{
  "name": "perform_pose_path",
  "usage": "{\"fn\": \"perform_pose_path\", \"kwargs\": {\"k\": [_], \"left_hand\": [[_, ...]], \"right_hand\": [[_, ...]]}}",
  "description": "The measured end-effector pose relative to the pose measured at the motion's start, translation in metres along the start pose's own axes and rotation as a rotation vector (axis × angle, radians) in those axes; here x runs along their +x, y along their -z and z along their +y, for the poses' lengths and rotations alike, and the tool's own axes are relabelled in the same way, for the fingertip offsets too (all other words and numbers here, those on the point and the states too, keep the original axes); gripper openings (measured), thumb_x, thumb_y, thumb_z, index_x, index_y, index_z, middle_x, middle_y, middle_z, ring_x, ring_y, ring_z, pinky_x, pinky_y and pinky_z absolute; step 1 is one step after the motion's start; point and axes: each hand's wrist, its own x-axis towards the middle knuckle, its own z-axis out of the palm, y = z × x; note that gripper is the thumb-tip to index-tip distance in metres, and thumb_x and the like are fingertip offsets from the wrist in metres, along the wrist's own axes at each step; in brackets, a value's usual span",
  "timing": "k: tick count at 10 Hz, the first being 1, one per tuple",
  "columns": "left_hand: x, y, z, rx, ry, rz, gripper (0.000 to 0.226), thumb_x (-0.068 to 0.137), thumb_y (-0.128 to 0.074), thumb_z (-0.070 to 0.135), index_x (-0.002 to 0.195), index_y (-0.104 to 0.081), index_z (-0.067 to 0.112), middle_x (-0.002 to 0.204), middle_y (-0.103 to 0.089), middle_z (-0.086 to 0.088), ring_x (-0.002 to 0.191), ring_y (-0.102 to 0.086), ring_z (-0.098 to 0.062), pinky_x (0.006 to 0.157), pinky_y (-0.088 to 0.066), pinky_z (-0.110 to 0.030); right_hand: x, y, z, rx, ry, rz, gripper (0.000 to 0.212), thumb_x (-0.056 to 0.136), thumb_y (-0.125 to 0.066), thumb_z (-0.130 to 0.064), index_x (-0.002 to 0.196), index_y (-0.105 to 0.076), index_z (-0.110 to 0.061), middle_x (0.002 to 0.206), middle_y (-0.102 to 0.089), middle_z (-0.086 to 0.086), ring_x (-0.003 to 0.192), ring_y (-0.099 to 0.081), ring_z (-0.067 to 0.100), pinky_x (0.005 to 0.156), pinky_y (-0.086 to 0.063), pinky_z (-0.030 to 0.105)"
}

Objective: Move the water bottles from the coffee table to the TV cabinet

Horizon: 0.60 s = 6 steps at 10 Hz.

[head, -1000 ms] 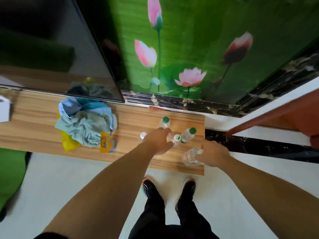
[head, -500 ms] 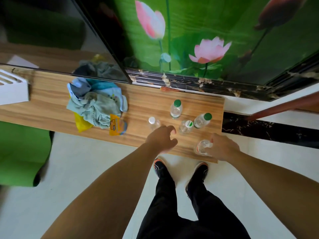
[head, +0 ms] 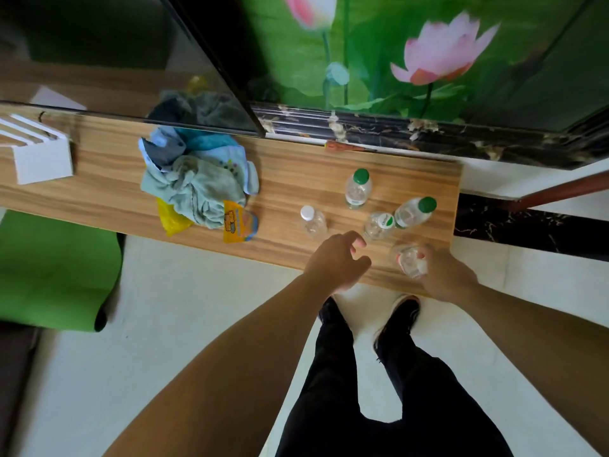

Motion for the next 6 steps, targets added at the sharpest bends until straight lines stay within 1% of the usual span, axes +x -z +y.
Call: {"fn": "perform_pose_path", "kwargs": {"k": [1,2,3,4,5,6], "left_hand": [[0.001,-0.004,-0.004,-0.001,0.009,-0.01,0.032,0.081,-0.056,0.03,0.112,-0.058,0.025,0.103,-0.057,0.003,0.097,-0.059,-0.018,0.086,-0.048,-0.036],[-0.001,-0.007,-0.007,-0.001,0.0,-0.022,0.031,0.081,-0.056,0.029,0.112,-0.058,0.024,0.103,-0.056,0.003,0.097,-0.058,-0.017,0.086,-0.047,-0.035],[-0.003,-0.003,-0.01,0.007,-0.007,-0.015,0.031,0.082,-0.055,0.029,0.112,-0.058,0.025,0.102,-0.056,0.004,0.096,-0.057,-0.017,0.085,-0.046,-0.033],[-0.008,0.004,-0.011,0.057,-0.021,-0.047,0.03,0.083,-0.055,0.03,0.113,-0.057,0.025,0.107,-0.057,0.002,0.097,-0.057,-0.017,0.084,-0.046,-0.033],[-0.01,0.011,-0.011,0.124,-0.063,-0.053,0.031,0.085,-0.054,0.03,0.116,-0.055,0.024,0.114,-0.057,-0.001,0.1,-0.056,-0.019,0.087,-0.046,-0.035],[-0.01,0.017,-0.006,0.179,-0.08,-0.041,0.033,0.086,-0.054,0.03,0.118,-0.054,0.023,0.116,-0.056,-0.004,0.104,-0.054,-0.021,0.09,-0.046,-0.037]], "right_hand": [[0.004,-0.006,-0.003,0.064,-0.017,0.057,0.048,0.085,-0.054,-0.01,0.126,-0.038,-0.029,0.127,-0.045,0.012,0.102,-0.057,0.038,0.079,-0.048,0.042],[0.004,-0.005,-0.008,0.067,-0.021,0.07,0.05,0.087,-0.05,-0.009,0.13,-0.037,-0.029,0.129,-0.044,0.013,0.104,-0.057,0.038,0.078,-0.047,0.041],[0.0,0.001,-0.008,0.063,-0.032,0.046,0.056,0.085,-0.052,-0.011,0.135,-0.035,-0.03,0.131,-0.044,0.011,0.109,-0.055,0.034,0.08,-0.048,0.041],[-0.012,0.016,-0.009,0.083,-0.043,0.037,0.061,0.082,-0.061,-0.02,0.137,-0.036,-0.029,0.134,-0.045,0.008,0.113,-0.054,0.032,0.087,-0.048,0.042],[-0.025,0.029,-0.011,0.08,-0.04,0.05,0.055,0.083,-0.061,-0.025,0.132,-0.038,-0.025,0.128,-0.047,0.009,0.111,-0.054,0.031,0.088,-0.049,0.044],[-0.033,0.039,-0.012,0.1,0.005,0.063,0.052,0.084,-0.061,-0.025,0.131,-0.04,-0.021,0.127,-0.049,0.009,0.109,-0.055,0.03,0.088,-0.049,0.045]]}}
